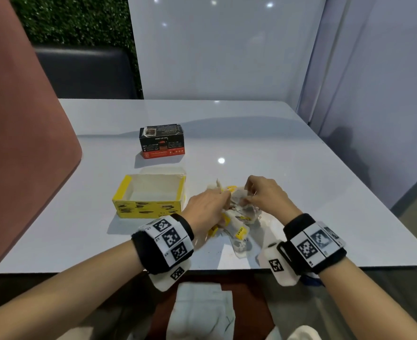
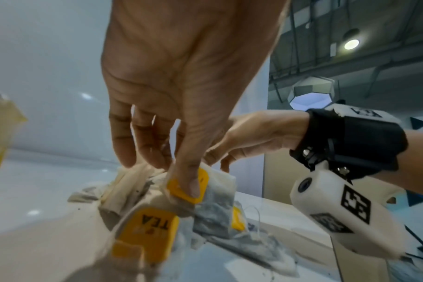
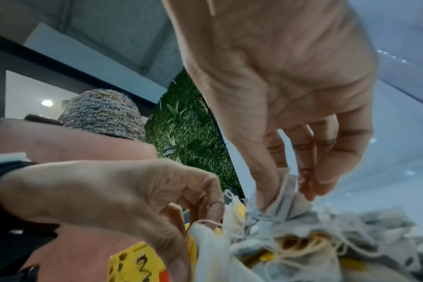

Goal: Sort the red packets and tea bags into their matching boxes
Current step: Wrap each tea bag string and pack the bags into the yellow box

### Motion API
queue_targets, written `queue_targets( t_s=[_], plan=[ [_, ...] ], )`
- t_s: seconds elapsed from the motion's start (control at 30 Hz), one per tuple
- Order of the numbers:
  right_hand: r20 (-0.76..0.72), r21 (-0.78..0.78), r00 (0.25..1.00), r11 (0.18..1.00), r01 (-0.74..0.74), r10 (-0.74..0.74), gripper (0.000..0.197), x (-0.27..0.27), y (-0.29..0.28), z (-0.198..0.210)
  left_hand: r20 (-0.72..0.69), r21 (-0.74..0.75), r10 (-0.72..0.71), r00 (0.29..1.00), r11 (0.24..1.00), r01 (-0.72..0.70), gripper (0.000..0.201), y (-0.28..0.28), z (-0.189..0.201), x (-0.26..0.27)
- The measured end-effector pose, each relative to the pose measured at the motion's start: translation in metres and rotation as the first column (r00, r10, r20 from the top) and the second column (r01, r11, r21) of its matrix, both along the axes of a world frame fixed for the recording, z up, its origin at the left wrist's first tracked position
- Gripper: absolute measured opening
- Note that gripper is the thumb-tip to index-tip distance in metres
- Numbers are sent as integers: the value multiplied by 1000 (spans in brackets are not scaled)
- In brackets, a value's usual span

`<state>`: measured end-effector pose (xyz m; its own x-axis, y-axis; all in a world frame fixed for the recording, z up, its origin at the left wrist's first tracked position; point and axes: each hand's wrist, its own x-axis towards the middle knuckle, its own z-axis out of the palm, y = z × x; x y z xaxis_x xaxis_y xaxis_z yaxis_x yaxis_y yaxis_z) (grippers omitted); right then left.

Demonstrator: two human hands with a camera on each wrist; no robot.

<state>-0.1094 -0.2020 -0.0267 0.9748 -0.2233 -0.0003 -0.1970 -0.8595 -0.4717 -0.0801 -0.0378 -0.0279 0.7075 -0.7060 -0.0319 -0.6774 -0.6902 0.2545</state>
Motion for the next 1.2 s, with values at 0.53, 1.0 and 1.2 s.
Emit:
queue_targets(
  t_s=[0.53, 1.0, 1.2],
  plan=[
    [274, 558, 954, 828, -56, -121, 18, -22, 10, 21, -931, -365, -222, 290, 595, -717, 10, 26, 22, 3],
    [689, -133, 671, 958, -252, 273, 13, -49, 52, 14, -973, -215, -197, 117, 606, -766, 47, 45, 26, -19],
    [569, -267, 668, 876, -401, 479, 19, -72, 50, -9, -962, -216, -261, 75, 566, -796, 74, 48, 38, -22]
  ],
)
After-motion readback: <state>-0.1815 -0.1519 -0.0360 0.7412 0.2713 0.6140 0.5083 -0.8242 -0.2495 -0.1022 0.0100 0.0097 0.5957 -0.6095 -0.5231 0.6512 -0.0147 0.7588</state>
